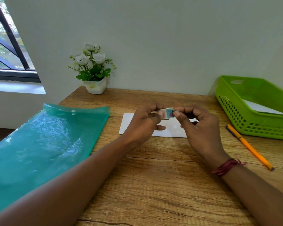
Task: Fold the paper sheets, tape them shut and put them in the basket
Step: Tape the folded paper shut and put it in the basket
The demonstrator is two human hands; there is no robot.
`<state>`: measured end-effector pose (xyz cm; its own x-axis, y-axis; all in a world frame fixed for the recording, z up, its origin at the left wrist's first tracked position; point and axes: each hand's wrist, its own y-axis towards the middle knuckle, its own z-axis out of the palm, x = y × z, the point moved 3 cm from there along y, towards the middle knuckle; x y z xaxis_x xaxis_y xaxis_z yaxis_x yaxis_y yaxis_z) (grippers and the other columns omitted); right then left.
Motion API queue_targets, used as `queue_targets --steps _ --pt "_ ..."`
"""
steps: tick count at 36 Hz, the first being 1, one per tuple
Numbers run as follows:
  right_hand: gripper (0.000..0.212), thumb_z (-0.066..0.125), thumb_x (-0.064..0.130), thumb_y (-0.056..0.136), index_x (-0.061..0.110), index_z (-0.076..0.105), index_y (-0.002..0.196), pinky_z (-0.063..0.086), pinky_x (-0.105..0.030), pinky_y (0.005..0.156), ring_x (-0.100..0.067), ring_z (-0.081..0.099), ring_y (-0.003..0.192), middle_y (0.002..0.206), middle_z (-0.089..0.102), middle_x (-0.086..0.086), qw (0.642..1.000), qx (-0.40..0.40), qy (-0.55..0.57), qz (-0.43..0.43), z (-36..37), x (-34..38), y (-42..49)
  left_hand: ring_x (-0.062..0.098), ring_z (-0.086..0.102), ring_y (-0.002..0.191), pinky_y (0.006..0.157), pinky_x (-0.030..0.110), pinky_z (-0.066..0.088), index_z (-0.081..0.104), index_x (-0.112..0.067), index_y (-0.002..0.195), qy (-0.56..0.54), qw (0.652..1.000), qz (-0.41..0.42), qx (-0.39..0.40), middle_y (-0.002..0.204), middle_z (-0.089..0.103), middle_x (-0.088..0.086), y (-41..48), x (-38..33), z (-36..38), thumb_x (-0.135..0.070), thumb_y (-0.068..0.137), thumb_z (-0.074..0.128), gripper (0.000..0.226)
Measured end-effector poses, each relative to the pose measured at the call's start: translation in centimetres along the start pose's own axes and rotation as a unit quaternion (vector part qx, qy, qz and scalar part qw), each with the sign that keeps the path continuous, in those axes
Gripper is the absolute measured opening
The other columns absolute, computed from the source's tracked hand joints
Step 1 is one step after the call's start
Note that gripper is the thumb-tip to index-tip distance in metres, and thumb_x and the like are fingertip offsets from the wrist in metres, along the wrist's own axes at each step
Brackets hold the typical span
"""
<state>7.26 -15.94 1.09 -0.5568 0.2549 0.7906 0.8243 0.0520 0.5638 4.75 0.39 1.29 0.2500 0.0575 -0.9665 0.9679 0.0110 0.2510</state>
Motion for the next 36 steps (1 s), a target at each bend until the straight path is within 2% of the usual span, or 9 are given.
queue_targets --steps 6,12,19,22,27,33,36 --pt "0.01 0.072 0.024 0.086 0.026 0.075 0.095 0.057 -0.047 0.066 -0.011 0.066 0.087 0.092 0.069 0.012 1.0 -0.002 -0.006 -0.014 0.01 0.16 -0.06 0.021 0.065 0.108 0.077 0.033 0.06 0.066 -0.008 0.104 -0.004 1.0 -0.008 -0.001 0.108 0.066 0.009 -0.04 -0.03 -0.11 -0.007 0.102 0.048 0.019" --pt "0.011 0.072 0.025 0.086 0.023 0.076 0.097 0.057 -0.045 0.068 -0.011 0.066 0.086 0.092 0.07 0.012 1.0 0.001 -0.006 -0.019 0.08 0.28 -0.06 0.011 0.066 0.098 0.079 0.04 0.059 0.065 -0.011 0.094 -0.003 1.0 -0.003 -0.005 0.101 0.066 0.003 -0.13 -0.22 -0.25 -0.008 0.102 0.048 0.019" --pt "0.014 0.072 0.025 0.086 0.021 0.076 0.099 0.058 -0.044 0.066 -0.012 0.066 0.088 0.094 0.069 0.013 1.0 0.002 -0.015 -0.025 0.11 0.19 -0.08 0.013 0.066 0.097 0.078 0.038 0.058 0.064 -0.016 0.087 -0.005 1.0 -0.002 -0.008 0.103 0.067 0.006 -0.07 -0.27 -0.42 -0.007 0.102 0.048 0.023" --pt "0.013 0.072 0.024 0.086 0.02 0.076 0.098 0.058 -0.045 0.066 -0.012 0.066 0.087 0.094 0.069 0.012 1.0 0.002 -0.013 -0.026 0.14 0.23 -0.08 0.013 0.067 0.097 0.078 0.038 0.058 0.064 -0.016 0.088 -0.001 1.0 -0.002 -0.011 0.104 0.067 0.006 0.01 -0.21 -0.49 -0.006 0.102 0.048 0.023" --pt "0.012 0.073 0.023 0.086 0.021 0.076 0.097 0.057 -0.045 0.066 -0.011 0.066 0.085 0.091 0.067 0.016 1.0 0.001 -0.01 -0.022 0.11 0.16 -0.11 0.022 0.067 0.106 0.076 0.034 0.058 0.063 -0.014 0.095 -0.005 1.0 -0.01 -0.018 0.111 0.067 0.012 0.07 -0.05 -0.62 -0.007 0.102 0.048 0.018" --pt "0.011 0.073 0.023 0.086 0.023 0.076 0.096 0.057 -0.046 0.067 -0.011 0.066 0.087 0.091 0.066 0.021 1.0 0.007 -0.002 -0.018 0.1 0.04 -0.03 0.021 0.066 0.106 0.076 0.033 0.058 0.062 -0.009 0.096 -0.005 1.0 -0.013 -0.021 0.109 0.067 0.012 0.21 0.0 -0.82 -0.006 0.101 0.048 0.015" --pt "0.009 0.073 0.024 0.086 0.027 0.075 0.095 0.057 -0.047 0.069 -0.013 0.066 0.087 0.091 0.068 0.018 1.0 0.003 0.004 -0.008 0.04 -0.31 0.12 0.02 0.067 0.104 0.074 0.032 0.058 0.063 -0.007 0.1 -0.006 0.999 -0.018 -0.03 0.111 0.067 0.011 0.32 0.13 -0.99 -0.006 0.101 0.049 0.015"
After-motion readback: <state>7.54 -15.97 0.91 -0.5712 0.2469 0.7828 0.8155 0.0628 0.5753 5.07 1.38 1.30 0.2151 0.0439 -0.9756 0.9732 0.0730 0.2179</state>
